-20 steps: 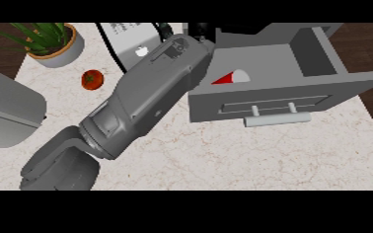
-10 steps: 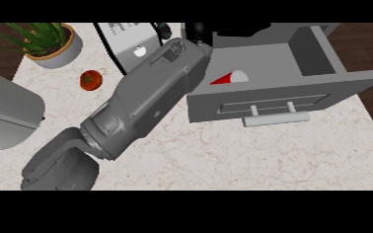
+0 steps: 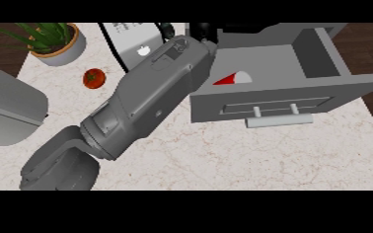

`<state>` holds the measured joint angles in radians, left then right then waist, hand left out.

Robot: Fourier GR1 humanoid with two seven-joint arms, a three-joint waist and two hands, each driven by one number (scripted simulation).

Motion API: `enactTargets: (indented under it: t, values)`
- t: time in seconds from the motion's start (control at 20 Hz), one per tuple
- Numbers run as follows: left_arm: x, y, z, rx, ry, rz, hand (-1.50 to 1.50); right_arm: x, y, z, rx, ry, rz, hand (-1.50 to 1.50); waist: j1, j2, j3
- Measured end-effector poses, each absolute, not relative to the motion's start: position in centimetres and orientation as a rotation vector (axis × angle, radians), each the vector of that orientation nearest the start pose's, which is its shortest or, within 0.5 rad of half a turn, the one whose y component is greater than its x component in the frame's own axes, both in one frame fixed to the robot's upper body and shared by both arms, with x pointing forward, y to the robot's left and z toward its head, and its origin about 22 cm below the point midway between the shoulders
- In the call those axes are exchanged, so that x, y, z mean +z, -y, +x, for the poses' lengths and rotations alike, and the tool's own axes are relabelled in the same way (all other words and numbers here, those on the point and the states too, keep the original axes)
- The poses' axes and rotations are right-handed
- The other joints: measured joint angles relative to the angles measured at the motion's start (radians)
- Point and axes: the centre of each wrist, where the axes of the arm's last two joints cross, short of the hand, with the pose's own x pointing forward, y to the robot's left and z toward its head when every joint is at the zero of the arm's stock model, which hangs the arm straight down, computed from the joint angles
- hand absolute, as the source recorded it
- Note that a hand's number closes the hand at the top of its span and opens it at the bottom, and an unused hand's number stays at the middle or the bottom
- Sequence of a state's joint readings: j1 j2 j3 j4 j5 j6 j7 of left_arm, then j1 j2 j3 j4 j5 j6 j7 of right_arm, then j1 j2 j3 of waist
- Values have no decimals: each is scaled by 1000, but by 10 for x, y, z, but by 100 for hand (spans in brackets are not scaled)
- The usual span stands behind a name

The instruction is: Pick up the can, place it into the drawer and close the drawer

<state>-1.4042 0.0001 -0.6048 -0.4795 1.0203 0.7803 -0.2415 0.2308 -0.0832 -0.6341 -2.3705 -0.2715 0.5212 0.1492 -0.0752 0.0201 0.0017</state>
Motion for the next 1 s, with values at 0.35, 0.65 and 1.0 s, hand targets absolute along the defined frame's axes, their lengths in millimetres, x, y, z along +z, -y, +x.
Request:
enactTargets:
  t: [0.35,0.65,1.0]
  values:
    - [185,23,416,128,1753,-16,-150,171,322,126,414,2024,-441,-150,30,-2,-1]
    - [187,24,416,147,1736,-37,-150,174,296,160,552,2005,-545,-150,56,-5,-1]
    - [191,21,417,152,1717,-38,-150,161,259,208,669,1975,-669,-150,78,-12,-2]
